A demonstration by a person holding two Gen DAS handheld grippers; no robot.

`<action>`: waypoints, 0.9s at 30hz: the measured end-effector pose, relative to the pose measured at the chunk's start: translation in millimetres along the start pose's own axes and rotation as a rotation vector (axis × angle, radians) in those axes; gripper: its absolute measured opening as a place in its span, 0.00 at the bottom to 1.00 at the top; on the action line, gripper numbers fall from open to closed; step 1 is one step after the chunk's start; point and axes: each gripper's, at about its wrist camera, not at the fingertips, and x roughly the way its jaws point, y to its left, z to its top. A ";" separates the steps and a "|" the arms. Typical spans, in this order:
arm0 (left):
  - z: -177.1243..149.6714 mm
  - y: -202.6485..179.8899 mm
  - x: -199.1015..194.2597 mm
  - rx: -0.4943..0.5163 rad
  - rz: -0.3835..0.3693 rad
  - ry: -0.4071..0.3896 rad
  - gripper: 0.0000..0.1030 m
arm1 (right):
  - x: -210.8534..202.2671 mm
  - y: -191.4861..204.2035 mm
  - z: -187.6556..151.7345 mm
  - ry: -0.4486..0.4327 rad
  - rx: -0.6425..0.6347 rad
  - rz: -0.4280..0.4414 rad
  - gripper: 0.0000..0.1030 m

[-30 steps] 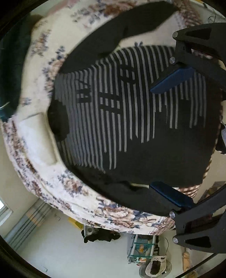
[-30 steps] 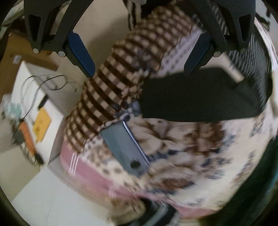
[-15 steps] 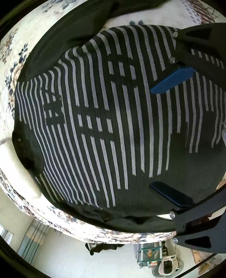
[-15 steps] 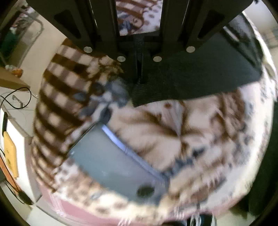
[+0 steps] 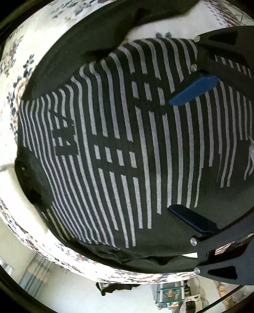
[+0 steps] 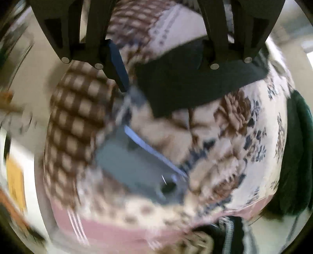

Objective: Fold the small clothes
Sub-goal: 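Lower the right gripper to the sweater sleeve cuff and grasp it, then fold the gripped sleeve across the sweater body with the right gripper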

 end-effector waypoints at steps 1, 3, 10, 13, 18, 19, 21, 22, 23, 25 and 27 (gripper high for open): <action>-0.6 2.2 2.9 -0.006 0.001 0.008 1.00 | 12.8 -6.2 -8.1 0.030 0.049 0.007 0.60; -2.5 8.0 7.8 -0.018 0.006 0.018 1.00 | 33.5 -21.4 -19.6 0.048 0.158 0.029 0.60; -6.5 24.8 11.5 -0.041 0.024 0.021 1.00 | 51.0 6.9 -33.4 -0.100 0.218 0.061 0.06; -6.3 31.2 7.4 -0.061 0.017 0.008 1.00 | 11.2 42.5 -31.5 -0.214 0.090 0.072 0.06; -3.6 34.4 5.9 -0.091 -0.004 -0.003 1.00 | -48.8 80.0 -11.6 -0.365 -0.032 0.123 0.06; -3.8 33.5 7.1 -0.092 -0.006 0.000 1.00 | -47.8 83.0 -5.2 -0.368 -0.046 0.115 0.06; -4.3 31.4 9.1 -0.095 -0.010 0.008 1.00 | -31.8 85.3 9.0 -0.340 -0.049 0.075 0.06; -4.7 30.8 9.8 -0.096 -0.013 0.009 1.00 | -28.3 81.1 12.9 -0.324 -0.053 0.063 0.06; -5.1 30.8 9.9 -0.099 -0.016 0.009 1.00 | -26.2 75.8 19.6 -0.312 -0.054 0.047 0.06; -6.4 32.7 9.8 -0.105 -0.018 0.003 1.00 | -19.7 73.1 25.8 -0.295 -0.052 0.050 0.06; -7.6 36.1 11.2 -0.115 -0.023 0.005 1.00 | -20.5 84.1 28.2 -0.285 -0.043 0.096 0.06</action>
